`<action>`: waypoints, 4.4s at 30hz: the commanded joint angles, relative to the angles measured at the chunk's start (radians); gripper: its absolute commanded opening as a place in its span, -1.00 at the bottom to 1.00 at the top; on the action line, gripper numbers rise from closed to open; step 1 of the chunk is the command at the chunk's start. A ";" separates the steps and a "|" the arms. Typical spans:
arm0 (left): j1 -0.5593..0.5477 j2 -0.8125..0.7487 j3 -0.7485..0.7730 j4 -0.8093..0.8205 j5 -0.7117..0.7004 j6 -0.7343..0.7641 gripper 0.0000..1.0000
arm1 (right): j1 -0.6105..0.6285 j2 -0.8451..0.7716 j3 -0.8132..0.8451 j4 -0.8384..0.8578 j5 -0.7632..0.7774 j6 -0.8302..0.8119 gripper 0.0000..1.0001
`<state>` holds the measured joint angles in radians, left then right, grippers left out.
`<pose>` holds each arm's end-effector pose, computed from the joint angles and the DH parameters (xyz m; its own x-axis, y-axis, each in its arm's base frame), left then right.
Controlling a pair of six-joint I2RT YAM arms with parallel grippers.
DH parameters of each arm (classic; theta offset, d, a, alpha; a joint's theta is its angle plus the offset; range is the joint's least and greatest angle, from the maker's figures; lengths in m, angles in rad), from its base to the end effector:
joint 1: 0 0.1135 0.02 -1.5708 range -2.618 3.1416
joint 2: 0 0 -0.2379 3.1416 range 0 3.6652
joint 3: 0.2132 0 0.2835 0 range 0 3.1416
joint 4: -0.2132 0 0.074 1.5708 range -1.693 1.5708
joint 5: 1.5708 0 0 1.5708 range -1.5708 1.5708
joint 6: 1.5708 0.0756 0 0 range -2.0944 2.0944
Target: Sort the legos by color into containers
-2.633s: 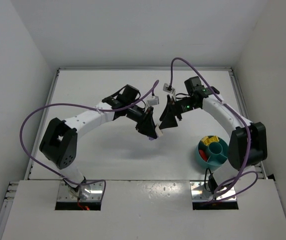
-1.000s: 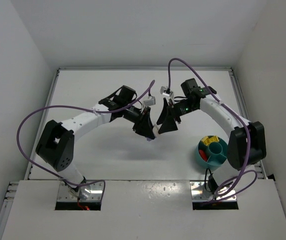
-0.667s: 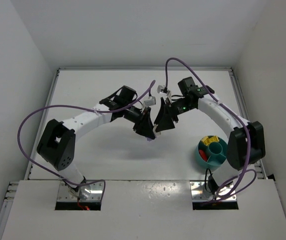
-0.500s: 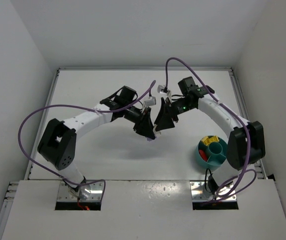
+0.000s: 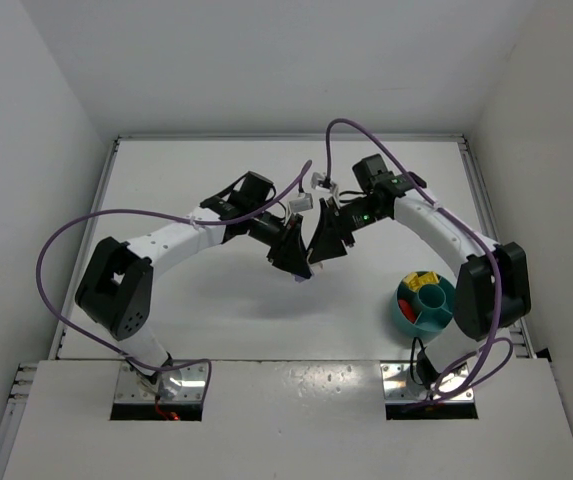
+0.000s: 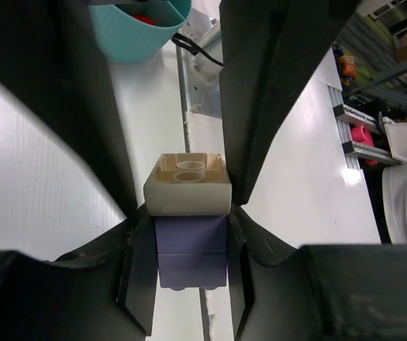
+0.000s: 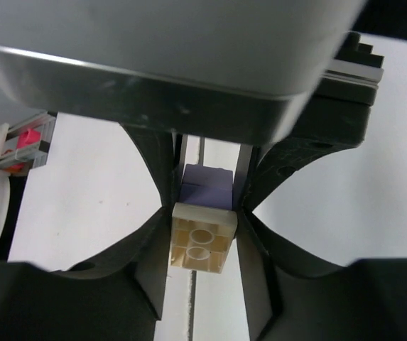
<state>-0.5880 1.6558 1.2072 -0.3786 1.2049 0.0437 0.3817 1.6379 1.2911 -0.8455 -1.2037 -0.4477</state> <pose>0.2806 -0.2719 0.2100 -0.5802 0.4056 -0.7063 0.7505 -0.0707 -0.6571 0.3025 0.1975 0.2191 -0.5809 -0.4006 -0.7086 -0.7824 0.0346 0.6219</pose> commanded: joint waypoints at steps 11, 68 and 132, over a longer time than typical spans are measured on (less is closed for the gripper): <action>0.066 -0.036 -0.037 0.041 0.012 0.008 -1.00 | -0.024 -0.050 0.011 0.046 0.035 0.041 -1.00; 0.280 -0.025 -0.037 -0.241 0.012 0.306 -1.00 | -0.366 -1.139 -0.582 0.138 1.138 0.073 -1.00; 0.280 0.099 0.023 -0.287 0.012 0.344 -1.00 | -0.348 -0.713 -0.427 -0.150 1.221 0.133 -0.22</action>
<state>-0.3206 1.7523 1.1995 -0.6659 1.1790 0.3565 0.0284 0.9245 0.8616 -1.0241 0.0002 -0.3141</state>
